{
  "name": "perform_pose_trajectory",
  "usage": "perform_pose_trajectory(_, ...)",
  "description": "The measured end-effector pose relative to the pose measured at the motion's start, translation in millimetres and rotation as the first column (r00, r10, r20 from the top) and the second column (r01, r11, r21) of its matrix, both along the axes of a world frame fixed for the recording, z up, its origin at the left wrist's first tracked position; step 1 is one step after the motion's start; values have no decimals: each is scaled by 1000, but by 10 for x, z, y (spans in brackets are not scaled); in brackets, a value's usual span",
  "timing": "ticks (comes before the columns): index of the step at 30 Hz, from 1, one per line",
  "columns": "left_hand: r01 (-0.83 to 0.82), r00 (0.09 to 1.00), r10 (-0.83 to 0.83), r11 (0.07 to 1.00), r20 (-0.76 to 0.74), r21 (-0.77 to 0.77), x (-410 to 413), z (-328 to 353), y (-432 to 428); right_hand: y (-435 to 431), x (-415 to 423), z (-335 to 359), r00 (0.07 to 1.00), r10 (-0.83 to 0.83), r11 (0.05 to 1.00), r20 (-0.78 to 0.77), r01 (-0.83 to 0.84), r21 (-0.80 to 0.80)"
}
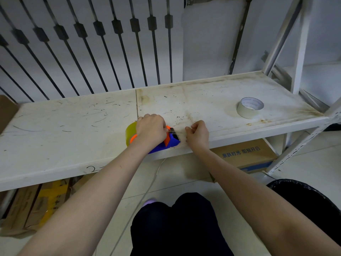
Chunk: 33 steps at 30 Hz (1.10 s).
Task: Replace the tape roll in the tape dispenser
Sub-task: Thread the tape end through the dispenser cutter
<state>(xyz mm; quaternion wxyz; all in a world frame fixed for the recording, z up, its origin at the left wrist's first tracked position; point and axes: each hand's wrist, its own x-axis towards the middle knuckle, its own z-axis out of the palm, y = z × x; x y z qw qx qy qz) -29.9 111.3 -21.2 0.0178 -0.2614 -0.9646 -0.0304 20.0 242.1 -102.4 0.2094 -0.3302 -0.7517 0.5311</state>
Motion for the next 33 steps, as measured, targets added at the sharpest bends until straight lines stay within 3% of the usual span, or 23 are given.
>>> perform_pose_trajectory(7, 8, 1000, -8, 1000, -30, -11, -21, -14, -3, -34, 200, -36, 989, -42, 989, -139, 22, -146)
perform_pose_trajectory(12, 41, 999, -43, 994, -17, -98, -15, 3, -20, 6, 128, 65, 996, -46, 987, -83, 32, -157)
perform_pose_trajectory(18, 60, 998, -56, 992, 37, -114, -6, 27, -23, 14, 90, 53, 1000, 19, 999, 14, -19, -41)
perform_pose_trajectory(25, 171, 978, -152, 977, 146, -128, -15, 132, -118, 67, 195, 100, 999, 32, 999, -8, -32, -40)
perform_pose_trajectory(33, 206, 977, -202, 976, 61, -70, 6, 100, -216, -5, 216, 13, 998, 45, 998, 43, -43, -51)
